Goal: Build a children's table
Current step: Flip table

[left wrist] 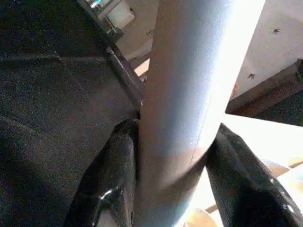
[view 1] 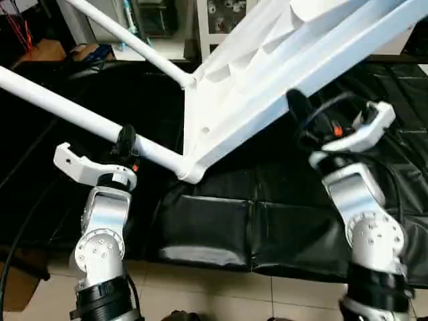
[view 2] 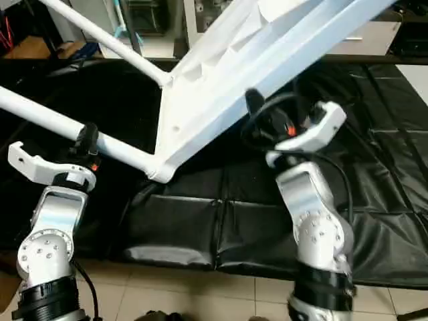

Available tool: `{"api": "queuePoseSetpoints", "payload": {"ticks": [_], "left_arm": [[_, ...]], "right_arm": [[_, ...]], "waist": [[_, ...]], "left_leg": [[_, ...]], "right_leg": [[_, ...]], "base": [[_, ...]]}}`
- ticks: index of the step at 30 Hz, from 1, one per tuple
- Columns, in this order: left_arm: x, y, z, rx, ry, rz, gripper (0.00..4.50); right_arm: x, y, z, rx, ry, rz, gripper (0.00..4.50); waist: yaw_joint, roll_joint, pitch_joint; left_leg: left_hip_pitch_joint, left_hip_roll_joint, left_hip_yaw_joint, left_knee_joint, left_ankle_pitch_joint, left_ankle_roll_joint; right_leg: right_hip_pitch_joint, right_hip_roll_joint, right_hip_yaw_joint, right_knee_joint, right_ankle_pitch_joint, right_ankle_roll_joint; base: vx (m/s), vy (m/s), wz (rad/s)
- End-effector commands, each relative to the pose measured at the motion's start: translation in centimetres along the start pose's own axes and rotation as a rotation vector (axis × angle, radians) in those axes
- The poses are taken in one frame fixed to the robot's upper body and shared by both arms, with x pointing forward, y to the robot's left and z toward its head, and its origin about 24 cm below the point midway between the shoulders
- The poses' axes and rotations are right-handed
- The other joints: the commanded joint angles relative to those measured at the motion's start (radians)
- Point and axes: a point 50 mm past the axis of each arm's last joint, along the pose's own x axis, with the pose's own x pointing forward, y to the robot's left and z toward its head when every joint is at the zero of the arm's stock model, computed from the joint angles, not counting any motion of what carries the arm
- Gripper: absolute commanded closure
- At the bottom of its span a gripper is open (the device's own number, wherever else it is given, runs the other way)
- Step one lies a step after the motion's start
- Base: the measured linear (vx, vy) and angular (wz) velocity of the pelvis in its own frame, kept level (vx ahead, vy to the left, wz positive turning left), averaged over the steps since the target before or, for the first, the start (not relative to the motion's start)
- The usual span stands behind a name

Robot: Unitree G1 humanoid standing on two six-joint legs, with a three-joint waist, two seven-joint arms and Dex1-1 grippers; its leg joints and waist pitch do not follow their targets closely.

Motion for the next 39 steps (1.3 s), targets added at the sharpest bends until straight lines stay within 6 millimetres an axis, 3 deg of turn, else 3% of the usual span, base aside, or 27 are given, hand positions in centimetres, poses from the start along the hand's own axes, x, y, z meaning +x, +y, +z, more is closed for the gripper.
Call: {"api": "queuePoseSetpoints", "payload": {"ticks": [1, 5, 10, 17, 24, 29, 30, 32, 34, 39], "left_arm": [[-1.8, 0.9, -5.1, -0.224, 0.105, 0.104, 2.65], [-1.9, 0.8, -5.4, -0.225, 0.112, 0.102, 2.65], [-1.9, 0.8, -5.4, -0.230, 0.110, 0.106, 2.65], [-2.0, 0.8, -5.6, -0.222, 0.114, 0.106, 2.65], [-2.0, 0.7, -5.7, -0.222, 0.117, 0.104, 2.65], [-2.0, 0.7, -5.8, -0.211, 0.127, 0.108, 2.65], [-2.1, 1.0, -5.9, -0.182, 0.146, 0.135, 1.95], [-2.1, 1.1, -6.1, -0.173, 0.164, 0.147, 1.95], [-2.2, 1.1, -6.1, -0.168, 0.164, 0.147, 1.66], [-2.2, 1.0, -5.4, -0.147, 0.145, 0.133, 1.28]], "right_arm": [[0.4, 0.3, -0.3, 0.010, 0.017, 0.015, 0.00], [1.5, 1.3, -0.4, -0.040, 0.030, 0.059, 0.00], [2.3, 1.0, -0.2, -0.070, 0.006, 0.006, 0.00], [3.2, 0.0, -0.5, -0.108, 0.036, -0.075, 0.60], [3.6, -0.1, -0.4, -0.115, 0.029, -0.086, 1.21], [3.7, 0.0, -0.2, -0.131, 0.025, -0.079, 1.61], [3.8, 0.1, -0.1, -0.137, 0.020, -0.077, 1.72], [3.9, 0.1, 0.1, -0.157, 0.011, -0.073, 1.86], [3.9, 0.2, 0.2, -0.165, 0.006, -0.070, 1.92], [4.3, 0.5, 1.0, -0.190, -0.025, -0.066, 2.07]], "waist": [[-0.001, -0.032, -0.074], [0.001, -0.034, -0.075], [0.001, -0.034, -0.077], [0.000, -0.039, -0.080], [0.000, -0.039, -0.078], [0.000, -0.041, -0.079], [0.000, -0.041, -0.079], [0.000, -0.040, -0.078], [-0.001, -0.040, -0.076], [-0.006, -0.050, -0.077]], "left_leg": [[0.037, 0.050, -0.027, -0.065, -0.053, 0.071], [0.036, 0.051, -0.026, -0.064, -0.053, 0.072], [0.039, 0.051, -0.025, -0.063, -0.045, 0.072], [0.038, 0.050, -0.024, -0.058, -0.024, 0.081], [0.039, 0.051, -0.024, -0.059, -0.061, 0.072], [0.038, 0.050, -0.024, -0.058, -0.054, 0.071], [0.039, 0.050, -0.024, -0.058, -0.057, 0.072], [0.040, 0.050, -0.023, -0.058, -0.074, 0.062], [0.039, 0.050, -0.024, -0.061, -0.096, 0.046], [0.034, 0.048, -0.024, -0.059, -0.102, 0.036]], "right_leg": [[0.026, -0.025, 0.008, -0.047, -0.085, -0.148], [0.029, -0.027, 0.008, -0.047, -0.099, -0.156], [0.028, -0.025, 0.008, -0.044, -0.087, -0.165], [0.032, -0.025, 0.008, -0.038, -0.033, -0.177], [0.031, -0.025, 0.009, -0.041, -0.083, -0.174], [0.031, -0.024, 0.009, -0.038, -0.063, -0.174], [0.030, -0.024, 0.009, -0.039, -0.065, -0.175], [0.028, -0.024, 0.009, -0.040, -0.086, -0.178], [0.028, -0.024, 0.009, -0.042, -0.112, -0.174], [0.032, -0.024, 0.010, -0.040, -0.109, -0.160]], "base": [[0.000, 0.000, 0.00], [0.000, 0.000, 0.00], [0.000, 0.000, 0.00], [0.000, 0.000, 0.00], [0.000, 0.000, 0.00], [0.000, 0.000, 0.00], [0.000, 0.000, 0.00], [0.000, 0.000, 0.00], [0.000, 0.000, 0.00], [0.000, 0.000, 0.00]]}}
